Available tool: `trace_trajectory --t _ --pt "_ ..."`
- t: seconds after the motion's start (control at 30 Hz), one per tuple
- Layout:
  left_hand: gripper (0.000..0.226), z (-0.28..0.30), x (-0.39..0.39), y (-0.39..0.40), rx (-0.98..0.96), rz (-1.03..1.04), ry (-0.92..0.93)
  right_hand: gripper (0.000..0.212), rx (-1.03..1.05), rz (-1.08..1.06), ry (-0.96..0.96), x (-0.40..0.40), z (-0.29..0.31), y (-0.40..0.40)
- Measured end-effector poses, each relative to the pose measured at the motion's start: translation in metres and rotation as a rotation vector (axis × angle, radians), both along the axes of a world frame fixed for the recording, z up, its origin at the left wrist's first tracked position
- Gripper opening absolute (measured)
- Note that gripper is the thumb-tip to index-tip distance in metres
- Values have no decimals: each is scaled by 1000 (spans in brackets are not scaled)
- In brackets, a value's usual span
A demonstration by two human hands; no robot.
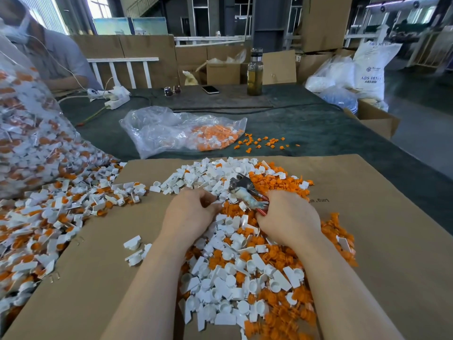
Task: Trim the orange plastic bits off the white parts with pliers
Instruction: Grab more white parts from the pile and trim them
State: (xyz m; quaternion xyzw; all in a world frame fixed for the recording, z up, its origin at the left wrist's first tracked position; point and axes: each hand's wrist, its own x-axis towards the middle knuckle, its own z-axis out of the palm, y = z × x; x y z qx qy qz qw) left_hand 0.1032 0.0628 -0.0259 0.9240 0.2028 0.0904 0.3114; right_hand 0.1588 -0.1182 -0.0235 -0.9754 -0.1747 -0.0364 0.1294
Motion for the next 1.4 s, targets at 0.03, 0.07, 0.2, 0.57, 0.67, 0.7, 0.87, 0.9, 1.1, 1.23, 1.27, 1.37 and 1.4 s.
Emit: trace_trajectory --t 0.03,0.07,0.2,0.57,0.67,0.7,0.87,0.9,1.1,1.23,1.27,1.37,1.4 --pt "20 0 0 0 1 -9 8 18 24 -4 -4 0 0 0" --pt "20 0 1 0 -12 -16 12 16 52 -10 -13 0 0 0" --pt "17 -2 2 0 -17 -25 -2 14 209 -55 -65 1 3 1" --pt "22 -3 4 -1 -94 64 -175 14 277 -105 -16 7 3 -7" --pt "17 3 3 -3 -217 116 -242 10 201 -71 5 8 3 -8" --pt "17 5 2 -3 -275 124 -258 14 162 -65 -2 7 2 -7" --pt "8 14 0 -4 -846 158 -327 18 74 -56 21 7 -1 -4" --pt "7 16 0 -5 -907 168 -330 18 72 -52 41 7 -1 -4" --pt "25 19 -2 -7 -1062 171 -328 18 56 -26 29 4 0 1" --pt "18 18 -4 -7 -1052 137 -357 21 78 -74 -25 2 0 1" --pt "18 18 -4 -6 -1049 128 -360 21 98 -85 -42 2 1 1" --pt "21 17 -4 -5 -1053 111 -341 17 249 -97 -53 3 3 1" --pt "21 17 -3 -5 -1062 112 -339 16 315 -98 -49 4 4 0"
